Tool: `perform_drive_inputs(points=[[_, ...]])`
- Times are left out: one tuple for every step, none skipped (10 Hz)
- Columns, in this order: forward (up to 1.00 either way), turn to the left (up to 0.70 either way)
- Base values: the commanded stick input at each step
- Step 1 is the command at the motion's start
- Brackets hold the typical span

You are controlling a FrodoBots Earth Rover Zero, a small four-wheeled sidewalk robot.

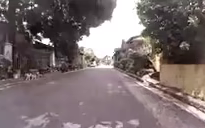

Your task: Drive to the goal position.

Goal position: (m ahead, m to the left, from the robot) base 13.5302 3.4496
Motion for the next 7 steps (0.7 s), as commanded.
perform_drive_inputs(points=[[1.00,0.00],[1.00,0.00],[1.00,0.00],[1.00,0.00],[1.00,0.00],[1.00,0.00],[1.00,0.00]])
